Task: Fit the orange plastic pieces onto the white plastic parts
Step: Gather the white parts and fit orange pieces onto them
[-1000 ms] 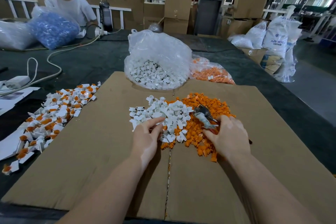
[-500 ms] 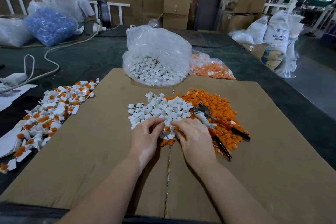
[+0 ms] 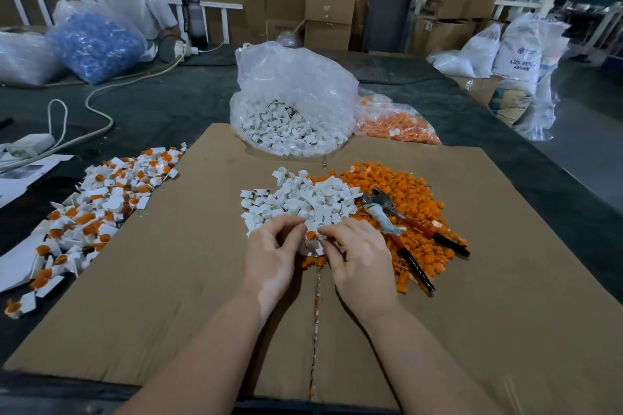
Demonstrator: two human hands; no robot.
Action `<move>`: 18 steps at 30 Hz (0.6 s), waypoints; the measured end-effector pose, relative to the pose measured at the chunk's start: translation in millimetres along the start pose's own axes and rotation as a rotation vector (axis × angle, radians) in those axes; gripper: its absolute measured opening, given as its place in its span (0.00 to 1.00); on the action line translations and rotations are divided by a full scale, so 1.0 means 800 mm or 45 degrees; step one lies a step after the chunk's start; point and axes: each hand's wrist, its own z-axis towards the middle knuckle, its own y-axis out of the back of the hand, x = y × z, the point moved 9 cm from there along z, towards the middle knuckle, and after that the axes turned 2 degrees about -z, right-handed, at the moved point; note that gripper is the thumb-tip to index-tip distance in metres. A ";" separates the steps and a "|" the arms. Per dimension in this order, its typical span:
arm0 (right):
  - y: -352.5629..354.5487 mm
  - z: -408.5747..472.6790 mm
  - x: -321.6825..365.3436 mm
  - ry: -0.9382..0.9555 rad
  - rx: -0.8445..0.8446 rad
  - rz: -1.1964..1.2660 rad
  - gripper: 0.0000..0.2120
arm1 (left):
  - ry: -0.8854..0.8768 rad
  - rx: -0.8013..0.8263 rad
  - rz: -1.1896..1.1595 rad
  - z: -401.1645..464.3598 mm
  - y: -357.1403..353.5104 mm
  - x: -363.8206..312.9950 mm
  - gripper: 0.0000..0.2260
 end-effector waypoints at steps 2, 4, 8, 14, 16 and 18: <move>-0.001 -0.003 0.005 0.033 0.017 -0.002 0.06 | -0.040 -0.111 -0.030 -0.003 0.010 -0.006 0.09; -0.006 -0.007 0.013 0.101 0.072 -0.002 0.07 | -0.089 -0.257 -0.033 -0.003 0.027 -0.014 0.07; -0.019 -0.011 0.025 0.216 0.216 -0.062 0.05 | -0.080 -0.447 0.157 0.015 0.071 -0.017 0.03; -0.025 -0.010 0.026 0.225 0.231 -0.145 0.03 | -0.034 -0.439 0.620 0.033 0.111 -0.003 0.07; -0.026 -0.010 0.024 0.207 0.224 -0.155 0.04 | -0.009 -0.403 0.700 0.034 0.111 0.002 0.08; -0.026 -0.009 0.023 0.191 0.208 -0.162 0.04 | -0.010 -0.396 0.753 0.032 0.108 0.000 0.09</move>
